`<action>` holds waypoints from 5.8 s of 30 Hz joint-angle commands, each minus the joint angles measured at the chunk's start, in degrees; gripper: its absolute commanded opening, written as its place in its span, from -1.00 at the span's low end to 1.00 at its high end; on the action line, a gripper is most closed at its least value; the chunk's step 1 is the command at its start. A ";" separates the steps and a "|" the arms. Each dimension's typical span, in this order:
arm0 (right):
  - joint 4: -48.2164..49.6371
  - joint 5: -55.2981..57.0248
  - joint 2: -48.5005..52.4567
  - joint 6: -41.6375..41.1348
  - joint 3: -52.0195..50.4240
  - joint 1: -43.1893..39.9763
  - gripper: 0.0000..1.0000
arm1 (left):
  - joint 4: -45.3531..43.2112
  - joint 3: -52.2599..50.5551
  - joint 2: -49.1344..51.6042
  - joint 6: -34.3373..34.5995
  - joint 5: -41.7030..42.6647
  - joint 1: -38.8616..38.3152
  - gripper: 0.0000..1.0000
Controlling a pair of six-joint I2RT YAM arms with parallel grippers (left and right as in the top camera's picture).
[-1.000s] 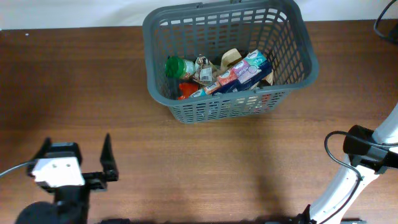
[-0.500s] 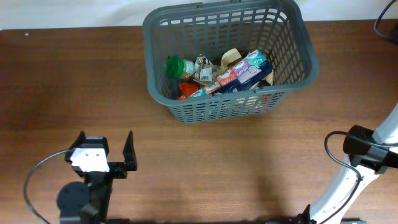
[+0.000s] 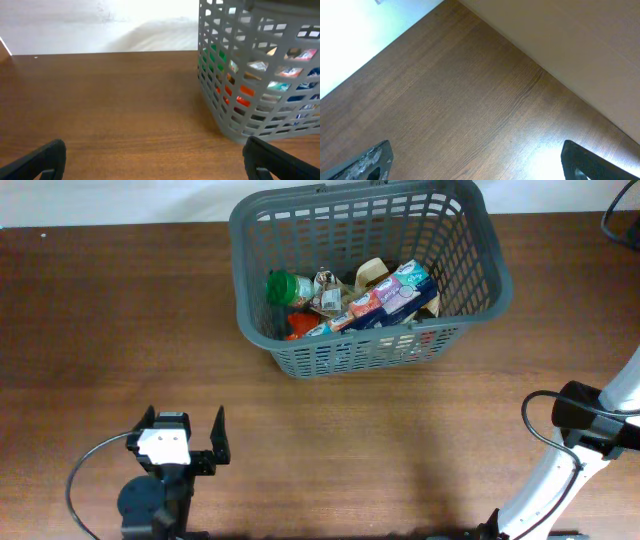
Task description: Pack container
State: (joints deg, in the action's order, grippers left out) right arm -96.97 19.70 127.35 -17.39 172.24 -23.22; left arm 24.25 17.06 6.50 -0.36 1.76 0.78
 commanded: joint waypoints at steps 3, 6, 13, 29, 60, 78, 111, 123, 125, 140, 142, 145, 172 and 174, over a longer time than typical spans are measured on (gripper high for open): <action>-0.33 0.87 -0.66 -0.26 0.81 -0.09 0.98 | -0.26 -2.95 -3.67 0.39 0.83 0.26 0.98; -0.33 0.87 -0.66 -0.26 0.81 -0.09 0.98 | -0.26 -3.93 -4.70 0.39 0.83 0.26 0.99; -0.33 0.87 -0.66 -0.26 0.81 -0.09 0.98 | -0.24 -6.01 -5.75 0.39 0.76 0.26 0.98; -0.33 0.87 -0.66 -0.24 0.81 -0.09 0.98 | -3.43 -9.18 -5.77 0.39 -1.51 0.26 0.98; -0.33 0.87 -0.66 -0.26 0.81 -0.09 0.98 | -5.38 -11.23 -6.21 0.37 -3.21 0.24 0.99; -0.33 0.87 -0.66 -0.26 0.81 -0.09 0.98 | -5.38 -11.23 -6.21 0.37 -3.21 0.24 0.99; 13.92 -5.79 -31.82 -0.07 -14.93 18.86 0.98 | -5.38 -11.23 -6.21 0.37 -3.21 0.24 0.99; 33.33 -5.79 -61.05 0.50 -56.81 28.35 0.98 | -5.38 -11.23 -6.21 0.37 -3.21 0.24 0.98; 36.65 -5.79 -66.62 1.05 -65.90 28.35 0.98 | -5.38 -11.23 -6.21 0.37 -3.21 0.24 0.99; 57.22 -16.02 -100.65 10.27 -117.85 28.35 0.98 | -5.38 -11.23 -6.21 0.37 -3.21 0.24 0.99; 58.95 -17.70 -103.06 12.11 -121.61 28.35 0.98 | -5.38 -11.23 -6.21 0.37 -3.21 0.24 0.99; 61.40 -19.82 -106.68 14.43 -127.38 28.35 0.98 | -5.38 -11.23 -6.21 0.37 -3.21 0.24 0.99; 82.71 -20.09 -125.24 16.11 -161.65 28.28 0.98 | -5.38 -11.23 -6.21 0.37 -3.21 0.24 0.99; 82.71 -19.89 -125.24 16.13 -161.85 27.89 0.98 | -5.38 -11.23 -6.21 0.37 -3.21 0.24 0.99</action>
State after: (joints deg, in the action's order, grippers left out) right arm -14.70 -0.54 2.90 -1.43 11.05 4.71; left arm 19.03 6.17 0.84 -0.34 -0.89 0.78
